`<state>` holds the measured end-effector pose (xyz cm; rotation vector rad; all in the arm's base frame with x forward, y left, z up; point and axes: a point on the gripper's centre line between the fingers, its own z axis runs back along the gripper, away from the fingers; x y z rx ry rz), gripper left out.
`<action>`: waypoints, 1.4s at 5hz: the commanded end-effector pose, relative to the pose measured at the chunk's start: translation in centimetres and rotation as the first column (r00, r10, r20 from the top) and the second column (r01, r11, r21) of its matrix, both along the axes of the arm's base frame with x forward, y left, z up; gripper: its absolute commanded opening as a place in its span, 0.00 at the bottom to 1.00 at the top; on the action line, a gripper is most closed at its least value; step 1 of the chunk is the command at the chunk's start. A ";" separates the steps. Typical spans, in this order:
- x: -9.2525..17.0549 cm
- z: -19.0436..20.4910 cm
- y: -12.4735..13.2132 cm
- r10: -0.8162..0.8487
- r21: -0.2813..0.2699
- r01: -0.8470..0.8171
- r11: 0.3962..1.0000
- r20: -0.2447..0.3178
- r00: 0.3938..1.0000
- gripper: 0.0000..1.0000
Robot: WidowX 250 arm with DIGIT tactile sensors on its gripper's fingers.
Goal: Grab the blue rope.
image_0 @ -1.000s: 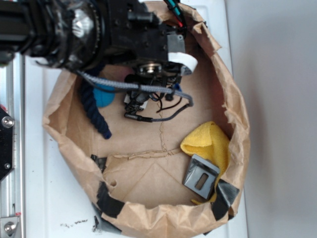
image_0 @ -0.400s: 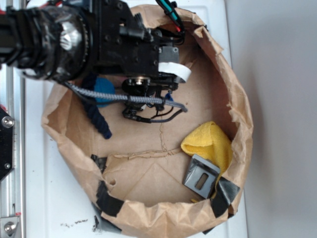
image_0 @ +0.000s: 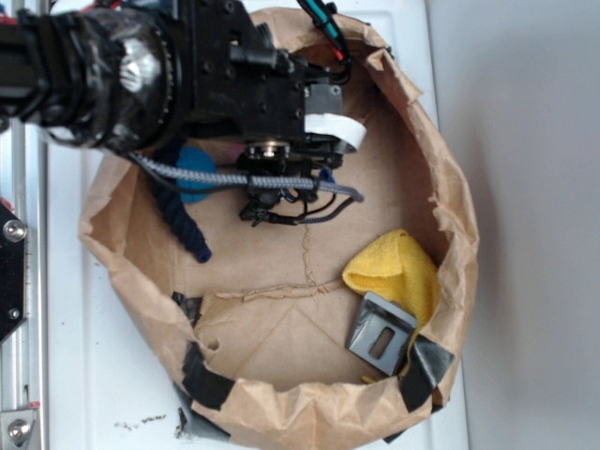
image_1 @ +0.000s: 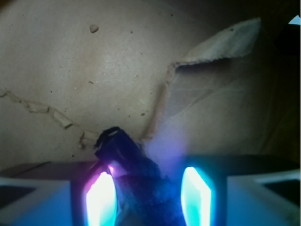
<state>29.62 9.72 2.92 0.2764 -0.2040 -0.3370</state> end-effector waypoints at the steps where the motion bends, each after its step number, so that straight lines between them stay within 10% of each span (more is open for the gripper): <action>1: 0.4 0.6 -0.2 0.003 -0.031 -0.003 1.000 0.016 1.000 0.00; 4: -2.7 8.1 -1.9 0.067 -0.171 -0.057 0.984 0.056 0.996 0.00; 7: -3.0 16.8 -8.1 0.207 -0.156 -0.195 0.968 0.070 0.976 0.00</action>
